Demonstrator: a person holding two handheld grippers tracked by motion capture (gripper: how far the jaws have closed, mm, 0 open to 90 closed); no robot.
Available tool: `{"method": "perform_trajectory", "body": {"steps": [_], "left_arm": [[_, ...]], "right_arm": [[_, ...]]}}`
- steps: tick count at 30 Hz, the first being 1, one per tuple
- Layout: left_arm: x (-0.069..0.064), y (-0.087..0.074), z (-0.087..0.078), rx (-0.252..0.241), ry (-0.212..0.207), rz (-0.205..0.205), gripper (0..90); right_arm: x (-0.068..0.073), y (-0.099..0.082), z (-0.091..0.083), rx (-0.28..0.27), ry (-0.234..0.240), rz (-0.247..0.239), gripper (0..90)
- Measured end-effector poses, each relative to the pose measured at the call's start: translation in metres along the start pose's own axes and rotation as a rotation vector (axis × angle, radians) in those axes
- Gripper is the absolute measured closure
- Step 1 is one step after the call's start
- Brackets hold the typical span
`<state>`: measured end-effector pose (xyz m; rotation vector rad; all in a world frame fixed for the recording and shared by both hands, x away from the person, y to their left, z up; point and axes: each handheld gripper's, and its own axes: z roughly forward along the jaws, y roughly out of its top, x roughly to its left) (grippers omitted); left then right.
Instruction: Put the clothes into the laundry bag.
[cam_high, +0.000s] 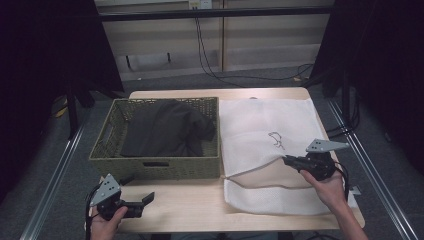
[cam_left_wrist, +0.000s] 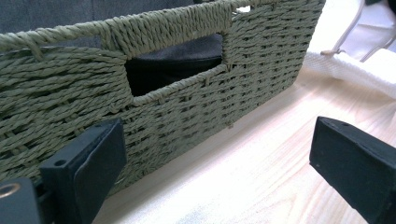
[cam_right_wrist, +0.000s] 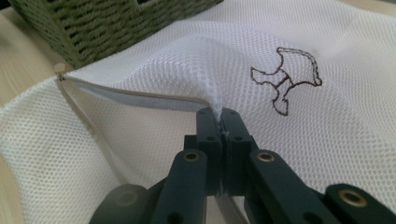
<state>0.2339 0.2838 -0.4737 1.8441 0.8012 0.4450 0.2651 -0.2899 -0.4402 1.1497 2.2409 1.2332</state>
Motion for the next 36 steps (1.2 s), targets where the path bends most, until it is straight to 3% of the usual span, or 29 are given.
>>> {"method": "perform_trajectory", "body": {"steps": [18, 25, 28, 31, 36], "left_arm": [[0.0, 0.0, 0.0, 0.002, -0.002, 0.001, 3.8], [0.002, -0.001, -0.001, 0.004, 0.039, -0.011, 4.3], [0.0, 0.0, 0.0, 0.001, 0.036, -0.001, 4.3], [-0.003, -0.001, 0.001, -0.009, 0.008, -0.023, 3.9], [-0.009, 0.001, 0.002, -0.014, 0.027, 0.01, 3.9]], "right_arm": [[-0.005, 0.031, -0.015, -0.131, 0.014, 0.01, 88.4], [-0.007, 0.043, -0.015, -0.165, 0.023, 0.01, 88.5], [-0.009, 0.05, -0.017, -0.175, 0.016, 0.009, 88.5], [-0.013, 0.057, -0.019, -0.198, 0.026, 0.006, 88.5], [-0.018, 0.067, -0.021, -0.219, 0.03, -0.001, 88.5]]}}
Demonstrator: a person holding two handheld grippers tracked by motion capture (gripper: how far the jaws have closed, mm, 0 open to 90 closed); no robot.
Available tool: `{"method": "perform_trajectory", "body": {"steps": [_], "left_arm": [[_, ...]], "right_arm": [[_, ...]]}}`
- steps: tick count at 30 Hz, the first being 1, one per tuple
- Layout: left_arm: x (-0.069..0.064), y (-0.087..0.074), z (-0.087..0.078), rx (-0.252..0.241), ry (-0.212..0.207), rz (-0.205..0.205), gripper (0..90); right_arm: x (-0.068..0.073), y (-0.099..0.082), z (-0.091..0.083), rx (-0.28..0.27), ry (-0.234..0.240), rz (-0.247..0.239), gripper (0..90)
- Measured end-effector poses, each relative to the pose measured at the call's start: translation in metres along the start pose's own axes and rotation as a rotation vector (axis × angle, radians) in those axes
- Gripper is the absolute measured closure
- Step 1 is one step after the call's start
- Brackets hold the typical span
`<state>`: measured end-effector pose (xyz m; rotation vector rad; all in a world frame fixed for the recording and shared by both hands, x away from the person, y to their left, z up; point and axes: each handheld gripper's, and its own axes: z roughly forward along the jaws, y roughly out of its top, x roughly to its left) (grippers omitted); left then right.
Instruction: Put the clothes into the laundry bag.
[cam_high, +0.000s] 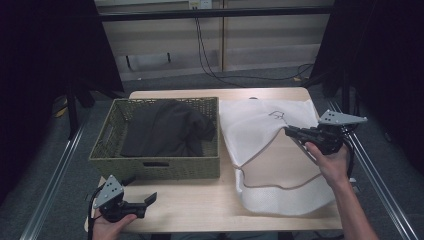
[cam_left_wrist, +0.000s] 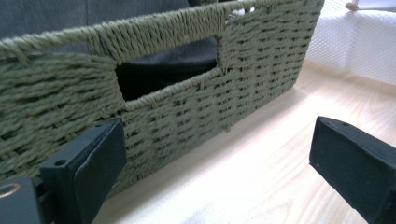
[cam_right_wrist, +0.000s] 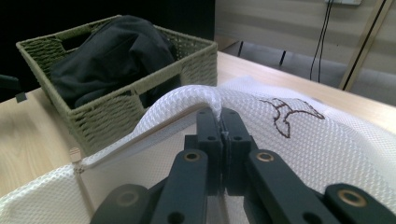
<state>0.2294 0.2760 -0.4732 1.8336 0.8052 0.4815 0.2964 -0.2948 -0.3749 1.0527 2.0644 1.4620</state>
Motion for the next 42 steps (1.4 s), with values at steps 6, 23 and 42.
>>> {"method": "perform_trajectory", "body": {"steps": [6, 23, 42], "left_arm": [[0.001, 0.003, -0.001, -0.009, -0.013, 0.0, 4.7], [0.019, 0.065, 0.007, -0.029, -0.041, 0.061, 11.0], [0.085, 0.124, 0.054, 0.007, -0.074, 0.048, 8.4]], "right_arm": [[-0.006, 0.012, -0.006, -0.053, 0.0, 0.002, 88.5], [-0.004, 0.009, -0.002, -0.055, -0.004, 0.0, 88.3], [-0.003, 0.006, 0.009, -0.027, 0.016, 0.008, 87.9]]}}
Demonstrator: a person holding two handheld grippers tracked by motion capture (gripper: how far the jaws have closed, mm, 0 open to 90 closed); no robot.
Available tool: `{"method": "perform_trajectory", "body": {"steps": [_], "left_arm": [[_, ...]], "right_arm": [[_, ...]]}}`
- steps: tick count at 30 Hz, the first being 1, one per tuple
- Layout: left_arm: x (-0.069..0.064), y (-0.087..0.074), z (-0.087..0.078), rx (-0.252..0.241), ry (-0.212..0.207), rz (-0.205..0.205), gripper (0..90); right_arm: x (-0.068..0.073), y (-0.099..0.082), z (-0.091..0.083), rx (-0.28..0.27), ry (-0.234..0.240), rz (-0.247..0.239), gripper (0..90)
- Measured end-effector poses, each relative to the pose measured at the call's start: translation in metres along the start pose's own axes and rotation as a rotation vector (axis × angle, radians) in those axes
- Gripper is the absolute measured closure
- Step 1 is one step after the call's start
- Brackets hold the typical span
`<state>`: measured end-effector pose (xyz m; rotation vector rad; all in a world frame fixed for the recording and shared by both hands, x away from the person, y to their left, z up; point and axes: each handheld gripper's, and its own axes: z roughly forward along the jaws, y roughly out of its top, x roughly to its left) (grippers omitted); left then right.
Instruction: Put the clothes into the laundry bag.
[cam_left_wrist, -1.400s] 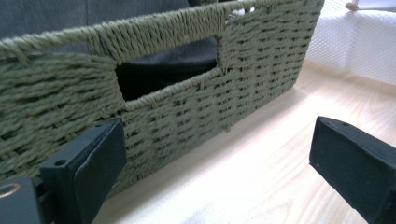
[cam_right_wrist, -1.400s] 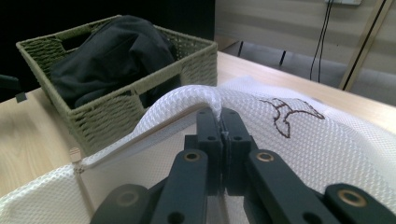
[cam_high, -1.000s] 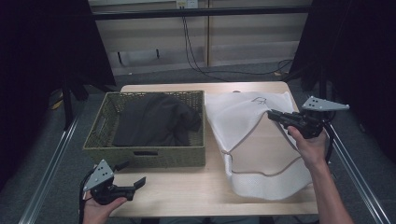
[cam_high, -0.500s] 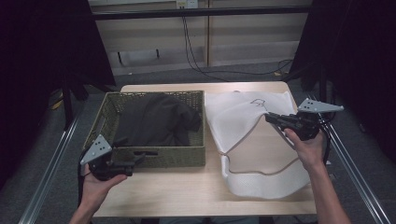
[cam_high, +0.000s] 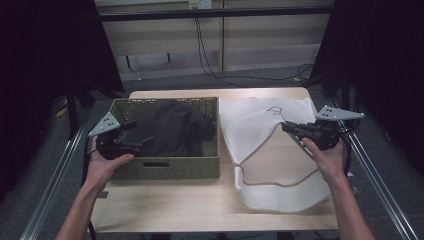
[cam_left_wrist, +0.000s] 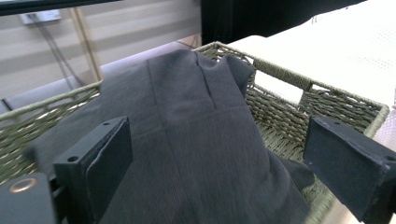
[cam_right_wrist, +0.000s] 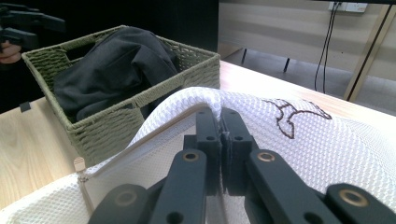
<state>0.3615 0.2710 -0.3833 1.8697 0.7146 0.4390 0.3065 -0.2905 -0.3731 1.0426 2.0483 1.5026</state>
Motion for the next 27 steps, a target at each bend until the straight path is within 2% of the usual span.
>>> {"method": "perform_trajectory", "body": {"steps": [2, 6, 7, 8, 11, 12, 13, 14, 15, 16, 20, 23, 25, 27], "left_arm": [[0.003, 0.004, 0.009, 0.003, -0.019, 0.003, 6.5], [0.008, 0.016, 0.021, -0.009, -0.002, 0.008, 2.5], [0.01, 0.019, 0.025, -0.016, -0.014, 0.005, 2.4], [0.014, 0.022, 0.031, -0.003, -0.041, 0.006, 1.8], [0.019, 0.028, 0.046, 0.046, -0.047, 0.014, 1.7], [0.024, 0.029, 0.052, 0.05, -0.084, 0.023, 1.7], [0.027, 0.029, 0.055, 0.04, -0.096, 0.024, 2.5], [0.031, 0.029, 0.061, 0.05, -0.077, 0.021, 2.5], [0.034, 0.029, 0.064, 0.057, -0.078, 0.015, 1.8], [0.039, 0.03, 0.069, 0.072, -0.073, -0.008, 1.8], [0.048, 0.03, 0.082, 0.084, -0.086, -0.028, 1.7], [0.051, 0.025, 0.096, 0.145, -0.076, -0.045, 1.7], [0.051, 0.019, 0.105, 0.157, -0.115, -0.059, 0.0], [0.048, 0.017, 0.111, 0.165, -0.136, -0.065, 0.0]], "right_arm": [[0.0, 0.0, 0.0, 0.004, 0.0, -0.003, 87.8], [0.0, -0.001, 0.0, 0.007, -0.001, 0.0, 87.8], [0.0, -0.001, 0.0, 0.006, 0.0, -0.001, 87.8], [0.0, -0.001, 0.001, 0.007, 0.002, -0.002, 87.8], [0.001, -0.003, 0.004, 0.017, 0.007, -0.004, 87.8], [0.001, -0.003, 0.004, 0.02, 0.004, -0.001, 87.8], [0.001, -0.004, 0.006, 0.022, 0.009, 0.0, 87.8], [0.001, -0.005, 0.007, 0.023, 0.009, -0.001, 87.7], [0.001, -0.006, 0.008, 0.022, 0.01, 0.005, 87.6], [0.002, -0.007, 0.009, 0.029, 0.01, 0.004, 87.6], [0.002, -0.008, 0.013, 0.042, 0.012, 0.0, 87.6], [0.002, -0.009, 0.013, 0.045, 0.015, 0.002, 87.7], [0.002, -0.009, 0.013, 0.043, 0.014, 0.003, 87.7], [0.002, -0.009, 0.013, 0.042, 0.014, 0.0, 87.6]]}}
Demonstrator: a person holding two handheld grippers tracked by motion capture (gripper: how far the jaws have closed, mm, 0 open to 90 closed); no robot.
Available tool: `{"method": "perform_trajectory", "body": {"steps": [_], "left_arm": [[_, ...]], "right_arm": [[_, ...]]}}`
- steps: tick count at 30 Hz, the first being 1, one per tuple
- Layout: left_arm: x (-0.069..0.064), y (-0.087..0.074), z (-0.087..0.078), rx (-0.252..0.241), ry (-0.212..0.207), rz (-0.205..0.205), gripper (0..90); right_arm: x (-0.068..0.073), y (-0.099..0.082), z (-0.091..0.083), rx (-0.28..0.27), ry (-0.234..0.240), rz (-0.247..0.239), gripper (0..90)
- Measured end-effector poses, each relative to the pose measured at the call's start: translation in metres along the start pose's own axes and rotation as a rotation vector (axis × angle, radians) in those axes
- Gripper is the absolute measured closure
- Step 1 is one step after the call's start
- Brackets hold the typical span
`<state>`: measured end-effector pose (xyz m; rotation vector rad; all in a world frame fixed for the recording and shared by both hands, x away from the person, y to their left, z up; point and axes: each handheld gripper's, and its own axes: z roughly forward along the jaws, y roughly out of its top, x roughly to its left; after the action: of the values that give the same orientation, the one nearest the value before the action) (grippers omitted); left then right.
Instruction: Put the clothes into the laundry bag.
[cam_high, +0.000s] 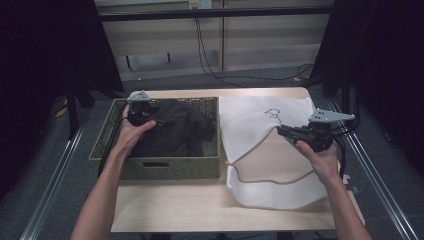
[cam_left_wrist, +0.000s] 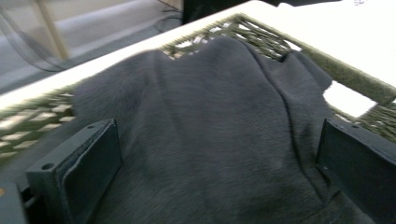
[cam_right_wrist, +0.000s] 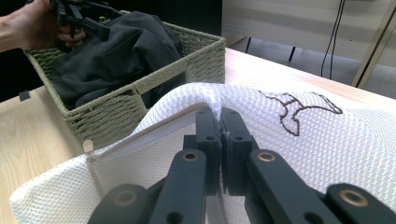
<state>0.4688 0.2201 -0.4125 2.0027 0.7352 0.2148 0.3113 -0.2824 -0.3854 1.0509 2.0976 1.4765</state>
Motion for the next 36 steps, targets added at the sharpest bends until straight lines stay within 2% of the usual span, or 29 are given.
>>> {"method": "perform_trajectory", "body": {"steps": [2, 3, 4, 7, 8, 10, 11, 12, 14, 15, 16, 17, 18, 21, 23, 24, 27, 28, 30, 31, 32, 33, 34, 36], "left_arm": [[-0.004, 0.001, 0.003, 0.008, -0.037, 0.005, 0.0], [-0.006, 0.002, 0.004, 0.017, -0.078, 0.005, 0.0], [-0.009, 0.003, 0.005, 0.035, -0.089, 0.023, 0.0], [-0.016, 0.002, 0.012, 0.118, -0.044, 0.067, 0.0], [-0.018, 0.001, 0.015, 0.152, -0.037, 0.066, 0.0], [-0.019, -0.003, 0.02, 0.167, -0.031, 0.087, 0.0], [-0.019, -0.006, 0.023, 0.179, -0.049, 0.091, 0.0], [-0.021, -0.009, 0.025, 0.195, -0.035, 0.108, 0.0], [-0.024, -0.012, 0.03, 0.268, -0.017, 0.162, 0.0], [-0.025, -0.013, 0.031, 0.281, 0.0, 0.177, 0.0], [-0.025, -0.014, 0.031, 0.295, -0.002, 0.191, 0.0], [-0.023, -0.016, 0.032, 0.279, -0.004, 0.171, 0.0], [-0.021, -0.017, 0.033, 0.284, -0.009, 0.164, 0.0], [-0.019, -0.02, 0.038, 0.289, 0.01, 0.149, 0.0], [-0.016, -0.022, 0.04, 0.278, 0.01, 0.137, 0.0], [-0.016, -0.022, 0.04, 0.299, -0.001, 0.143, 0.0], [-0.015, -0.024, 0.046, 0.307, 0.014, 0.165, 0.0], [-0.016, -0.025, 0.048, 0.307, 0.037, 0.161, 0.0], [-0.016, -0.024, 0.05, 0.378, 0.044, 0.22, 0.0], [-0.015, -0.024, 0.052, 0.377, 0.052, 0.223, 0.0], [-0.016, -0.025, 0.053, 0.37, 0.051, 0.193, 0.0], [-0.015, -0.026, 0.053, 0.387, 0.054, 0.218, 0.0], [-0.017, -0.026, 0.055, 0.386, 0.067, 0.205, 0.6], [-0.017, -0.025, 0.056, 0.412, 0.064, 0.217, 2.9]], "right_arm": [[0.0, 0.0, 0.0, 0.0, 0.001, 0.0, 87.7], [0.0, 0.0, 0.0, 0.0, 0.001, 0.0, 87.7], [0.0, 0.0, 0.0, 0.001, 0.002, -0.001, 87.7], [-0.001, 0.0, -0.001, 0.002, 0.004, 0.001, 87.7], [0.0, 0.0, -0.001, 0.003, 0.001, 0.001, 87.7], [0.0, 0.001, -0.001, 0.003, 0.001, -0.001, 87.6], [0.0, 0.001, -0.001, 0.004, 0.0, -0.002, 87.6], [0.0, 0.001, -0.001, 0.008, -0.002, -0.003, 87.6], [-0.001, 0.0, -0.001, 0.006, 0.002, 0.006, 87.7], [-0.002, 0.0, 0.0, 0.008, 0.004, 0.005, 87.7], [-0.002, 0.0, 0.0, 0.01, 0.004, 0.003, 87.7], [-0.002, -0.001, 0.0, 0.014, 0.002, 0.002, 87.7], [-0.001, -0.001, 0.001, 0.018, 0.002, 0.004, 87.7], [-0.001, -0.001, 0.001, 0.02, 0.0, 0.003, 87.7], [-0.002, -0.001, 0.001, 0.022, -0.003, 0.003, 87.7], [-0.002, -0.001, 0.001, 0.023, -0.005, 0.007, 87.7], [-0.003, -0.002, 0.002, 0.026, -0.003, 0.015, 87.7], [-0.003, -0.002, 0.002, 0.026, -0.003, 0.015, 87.7], [-0.003, -0.002, 0.003, 0.034, -0.002, 0.009, 87.7], [-0.003, -0.002, 0.003, 0.036, -0.006, 0.01, 87.7], [-0.004, -0.002, 0.004, 0.041, -0.009, 0.004, 87.7], [-0.004, -0.003, 0.004, 0.041, -0.01, 0.008, 87.7], [-0.004, -0.003, 0.004, 0.043, -0.011, 0.007, 87.7], [-0.004, -0.003, 0.003, 0.045, -0.01, 0.006, 87.7]]}}
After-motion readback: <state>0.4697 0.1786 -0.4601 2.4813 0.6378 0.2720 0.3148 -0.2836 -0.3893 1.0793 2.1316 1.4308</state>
